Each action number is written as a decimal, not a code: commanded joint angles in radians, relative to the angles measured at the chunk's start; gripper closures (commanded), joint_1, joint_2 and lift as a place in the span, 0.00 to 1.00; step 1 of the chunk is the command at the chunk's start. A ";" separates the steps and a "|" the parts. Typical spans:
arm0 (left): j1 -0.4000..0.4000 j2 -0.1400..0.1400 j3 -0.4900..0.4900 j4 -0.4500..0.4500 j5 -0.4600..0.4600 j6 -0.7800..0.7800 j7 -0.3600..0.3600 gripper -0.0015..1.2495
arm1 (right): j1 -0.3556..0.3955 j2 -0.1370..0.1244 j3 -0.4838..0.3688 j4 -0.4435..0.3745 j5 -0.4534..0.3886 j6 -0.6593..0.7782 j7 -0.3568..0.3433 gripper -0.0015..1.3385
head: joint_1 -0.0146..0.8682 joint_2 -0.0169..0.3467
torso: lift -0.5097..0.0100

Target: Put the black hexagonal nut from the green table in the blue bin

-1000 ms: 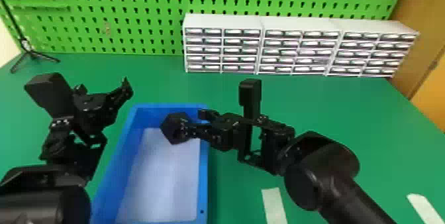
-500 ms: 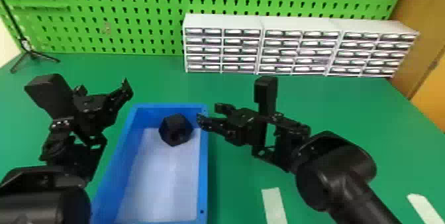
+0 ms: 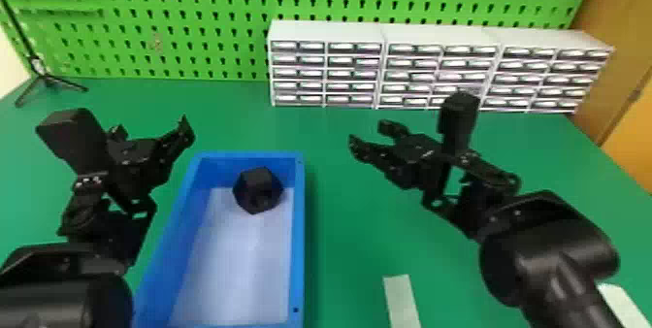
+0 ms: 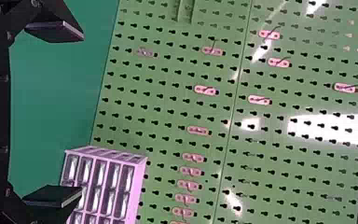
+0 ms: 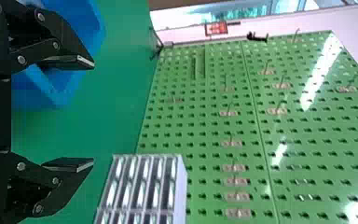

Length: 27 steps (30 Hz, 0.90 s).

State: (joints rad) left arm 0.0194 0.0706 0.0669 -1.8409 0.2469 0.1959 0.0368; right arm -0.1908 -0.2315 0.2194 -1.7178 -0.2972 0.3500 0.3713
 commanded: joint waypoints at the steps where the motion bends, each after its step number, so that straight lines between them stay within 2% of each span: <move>1: 0.002 0.000 0.002 0.000 0.000 0.000 0.000 0.10 | 0.040 0.004 -0.081 -0.034 0.058 -0.011 0.000 0.39 | 0.80 0.07 | 0.79; 5: 0.005 0.000 0.004 -0.001 0.000 0.000 0.000 0.10 | 0.082 0.020 -0.153 -0.054 0.095 -0.023 0.000 0.39 | 0.80 0.07 | 0.79; 15: 0.010 0.000 0.013 -0.001 0.000 0.000 0.000 0.10 | 0.172 0.086 -0.339 -0.083 0.185 -0.063 -0.002 0.39 | 0.80 0.07 | 0.79; 23: 0.014 0.000 0.024 0.000 -0.034 0.000 0.000 0.10 | 0.198 0.121 -0.408 -0.083 0.221 -0.092 -0.002 0.39 | 0.80 0.07 | 0.79; 27: 0.017 0.000 0.031 0.011 -0.037 0.000 -0.006 0.10 | 0.209 0.149 -0.453 -0.083 0.230 -0.106 -0.002 0.39 | 0.80 0.07 | 0.79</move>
State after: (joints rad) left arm 0.0335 0.0706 0.0908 -1.8384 0.2177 0.1963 0.0343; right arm 0.0081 -0.1083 -0.1909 -1.8009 -0.0775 0.2576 0.3696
